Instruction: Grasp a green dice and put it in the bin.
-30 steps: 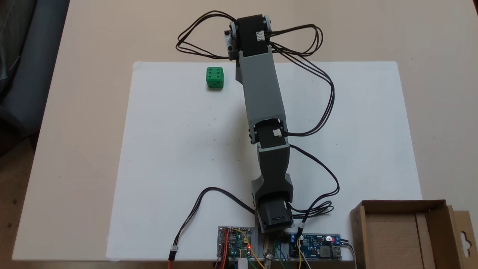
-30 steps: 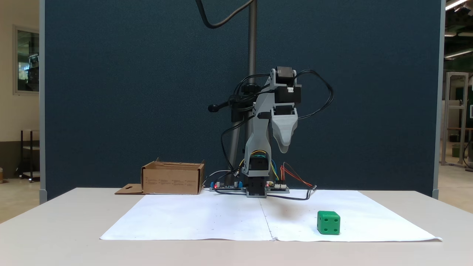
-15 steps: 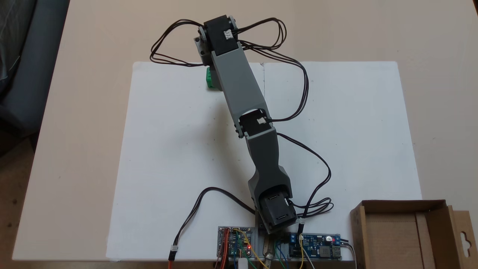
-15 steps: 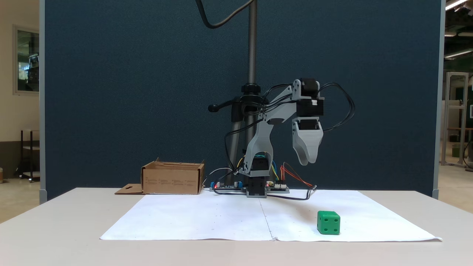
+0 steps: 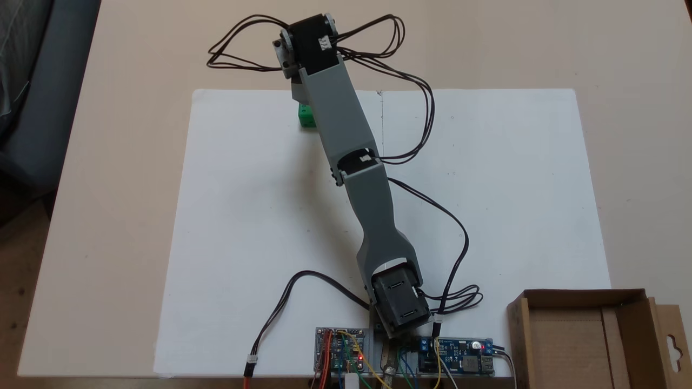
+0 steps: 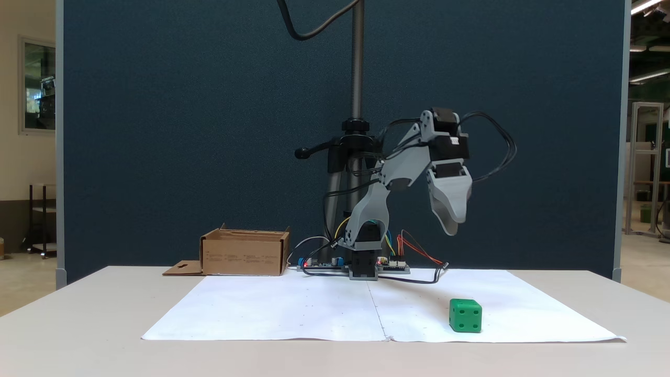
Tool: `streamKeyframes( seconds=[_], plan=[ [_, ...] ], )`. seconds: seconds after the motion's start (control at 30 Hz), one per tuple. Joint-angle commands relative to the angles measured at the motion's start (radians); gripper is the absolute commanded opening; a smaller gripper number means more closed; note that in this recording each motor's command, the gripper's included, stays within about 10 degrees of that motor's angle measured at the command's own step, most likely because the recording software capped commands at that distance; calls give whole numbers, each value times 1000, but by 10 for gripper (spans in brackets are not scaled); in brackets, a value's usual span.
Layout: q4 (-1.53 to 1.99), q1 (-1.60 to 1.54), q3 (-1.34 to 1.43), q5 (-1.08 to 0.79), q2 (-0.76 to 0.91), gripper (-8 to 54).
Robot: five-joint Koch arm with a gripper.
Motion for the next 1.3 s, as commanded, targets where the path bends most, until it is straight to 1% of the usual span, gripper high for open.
streamKeyframes(
  seconds=[0.0,0.13,0.53,1.27],
  plan=[
    [175,-12,-69,115,8,435],
    [175,-15,-155,169,-46,436],
    [175,-17,-167,192,-172,436],
    [175,-15,-167,189,-206,437]
  ],
)
